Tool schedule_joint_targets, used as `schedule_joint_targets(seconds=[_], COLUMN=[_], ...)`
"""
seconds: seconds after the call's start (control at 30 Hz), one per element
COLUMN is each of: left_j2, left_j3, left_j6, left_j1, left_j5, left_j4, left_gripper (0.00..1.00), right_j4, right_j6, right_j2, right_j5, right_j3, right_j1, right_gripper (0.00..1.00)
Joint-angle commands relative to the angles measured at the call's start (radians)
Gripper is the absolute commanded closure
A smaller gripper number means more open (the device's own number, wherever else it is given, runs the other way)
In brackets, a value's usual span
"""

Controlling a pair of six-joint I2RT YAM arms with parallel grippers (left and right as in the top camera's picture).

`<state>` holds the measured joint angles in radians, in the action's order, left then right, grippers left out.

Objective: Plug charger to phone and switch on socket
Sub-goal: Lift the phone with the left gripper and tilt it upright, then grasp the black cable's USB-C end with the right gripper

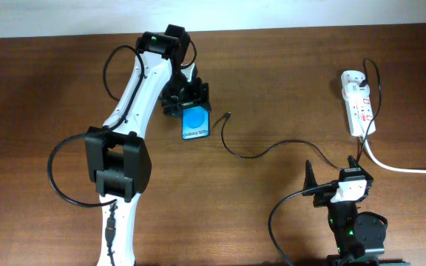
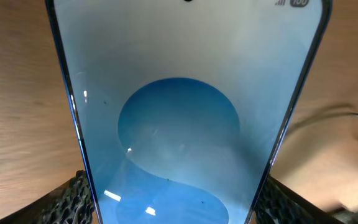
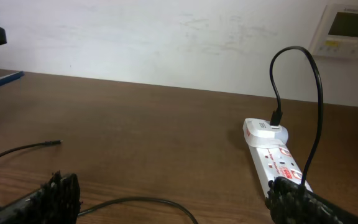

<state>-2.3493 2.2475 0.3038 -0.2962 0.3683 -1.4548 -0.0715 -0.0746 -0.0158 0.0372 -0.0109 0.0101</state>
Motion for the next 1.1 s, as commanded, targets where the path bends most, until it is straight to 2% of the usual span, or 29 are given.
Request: schedule_joint_targets(seconds=[0.0, 0.07, 0.17, 0.23, 0.27, 0.37, 0.5, 0.57, 0.6, 0.67, 0.77, 0.8, 0.83, 0.97, 1.07], left_j2=[0.005, 0.005, 0.005, 0.005, 0.005, 0.005, 0.005, 0.005, 0.005, 0.005, 0.005, 0.005, 0.005, 0.005, 0.005], left_j3=[0.031, 0.031, 0.031, 0.031, 0.031, 0.031, 0.031, 0.031, 0.031, 0.031, 0.031, 0.031, 0.031, 0.031, 0.031], left_j6=[0.084, 0.171, 0.23, 0.374, 0.441, 0.521, 0.53, 0.529, 0.529, 0.529, 0.53, 0.537, 0.537, 0.542, 0.647], left_j1=[-0.002, 0.013, 0.069, 0.134, 0.156, 0.225, 0.251, 0.251, 0.243, 0.233, 0.209, 0.198, 0.193, 0.194, 0.194], left_j5=[0.243, 0.33, 0.431, 0.433, 0.433, 0.433, 0.512, 0.526, 0.526, 0.524, 0.497, 0.51, 0.573, 0.914, 0.956], left_j4=[-0.006, -0.006, -0.004, -0.006, -0.006, -0.026, -0.058, -0.07, -0.076, -0.076, -0.079, -0.086, -0.108, -0.154, -0.167], left_gripper=[1.0, 1.0, 1.0, 1.0, 1.0, 1.0, 1.0, 1.0, 1.0, 1.0, 1.0, 1.0, 1.0, 1.0, 1.0], right_j4=[-0.003, -0.004, -0.008, -0.003, 0.0, 0.0, -0.001, -0.001, -0.01, -0.032, -0.179, -0.258, -0.265, -0.27, -0.266], right_j6=[0.0, 0.0, 0.004, 0.017, 0.1, 0.355, 0.432, 0.432, 0.453, 0.462, 0.462, 0.461, 0.462, 0.462, 0.462], right_j2=[0.007, 0.007, 0.007, 0.007, 0.007, 0.007, -0.029, -0.119, -0.272, -0.411, -0.738, -0.875, -0.966, -1.244, -1.376], right_j5=[-0.026, -0.07, -0.063, 0.005, 0.004, 0.01, 0.141, 0.208, 0.27, 0.33, 0.535, 0.642, 0.744, 0.877, 0.962], right_j3=[0.005, 0.005, 0.005, 0.005, 0.005, 0.003, -0.108, -0.211, -0.341, -0.451, -0.72, -0.835, -0.884, -0.896, -0.896], right_j1=[0.008, 0.008, 0.008, 0.009, 0.008, 0.008, 0.008, 0.008, 0.008, 0.008, 0.009, 0.008, 0.008, 0.01, 0.01], right_gripper=[0.02, 0.02, 0.02, 0.02, 0.02, 0.02, 0.02, 0.02, 0.02, 0.02, 0.02, 0.02, 0.02, 0.02, 0.02])
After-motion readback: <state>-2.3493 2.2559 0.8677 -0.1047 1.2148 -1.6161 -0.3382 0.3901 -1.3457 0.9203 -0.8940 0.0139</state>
